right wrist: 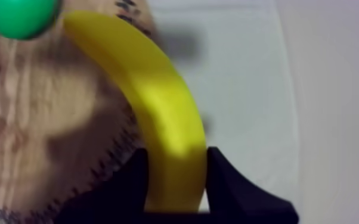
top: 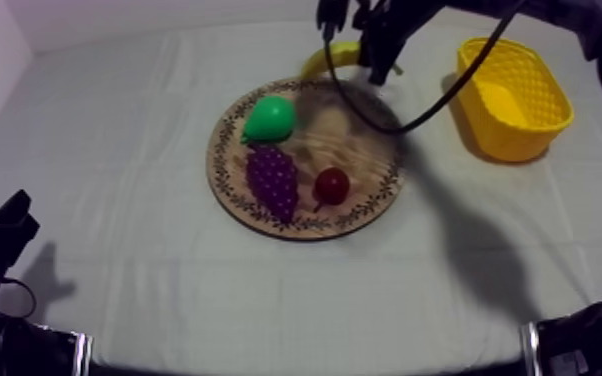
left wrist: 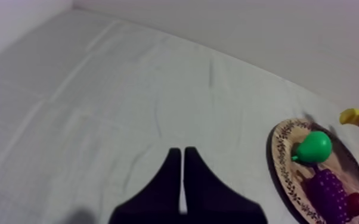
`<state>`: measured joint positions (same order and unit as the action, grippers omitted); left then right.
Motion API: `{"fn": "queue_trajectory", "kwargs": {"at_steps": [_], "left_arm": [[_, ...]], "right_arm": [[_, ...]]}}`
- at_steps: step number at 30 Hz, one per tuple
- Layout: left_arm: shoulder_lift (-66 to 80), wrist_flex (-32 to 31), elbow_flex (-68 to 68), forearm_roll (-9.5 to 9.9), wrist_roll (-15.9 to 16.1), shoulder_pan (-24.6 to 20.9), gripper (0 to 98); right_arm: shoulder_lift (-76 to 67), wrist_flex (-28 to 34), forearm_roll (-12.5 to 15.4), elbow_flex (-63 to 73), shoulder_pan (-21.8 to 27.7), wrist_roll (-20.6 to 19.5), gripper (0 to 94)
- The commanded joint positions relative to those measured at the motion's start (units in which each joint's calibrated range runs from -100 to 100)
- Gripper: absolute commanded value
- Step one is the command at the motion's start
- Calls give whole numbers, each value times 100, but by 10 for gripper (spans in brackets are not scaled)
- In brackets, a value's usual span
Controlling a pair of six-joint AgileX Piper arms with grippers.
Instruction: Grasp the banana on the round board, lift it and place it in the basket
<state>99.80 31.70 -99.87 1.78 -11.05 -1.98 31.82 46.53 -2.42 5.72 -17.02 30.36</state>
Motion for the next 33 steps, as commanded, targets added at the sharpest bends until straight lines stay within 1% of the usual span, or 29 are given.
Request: {"fn": "queue_trajectory", "kwargs": {"at_steps": [1,9,13,24,33], "left_arm": [[3,-1,-2,0,-1,-1,1],[3,-1,-2,0,0,-1,1],[3,-1,-2,0,0,-1,1],[3,-1,-2,0,-1,-1,1],[3,-1,-2,0,-1,-1,1]], "right_arm": [[-189,97,-46,-18,157,-62,270],[-939,964,-5,53,764,-115,273],[-1208,1203,-23,-70,1031,-171,278],[-1681,1196,-29,-955,1700,-224,284],[-1841,836,-42,-1982,2035,-268,302]]}}
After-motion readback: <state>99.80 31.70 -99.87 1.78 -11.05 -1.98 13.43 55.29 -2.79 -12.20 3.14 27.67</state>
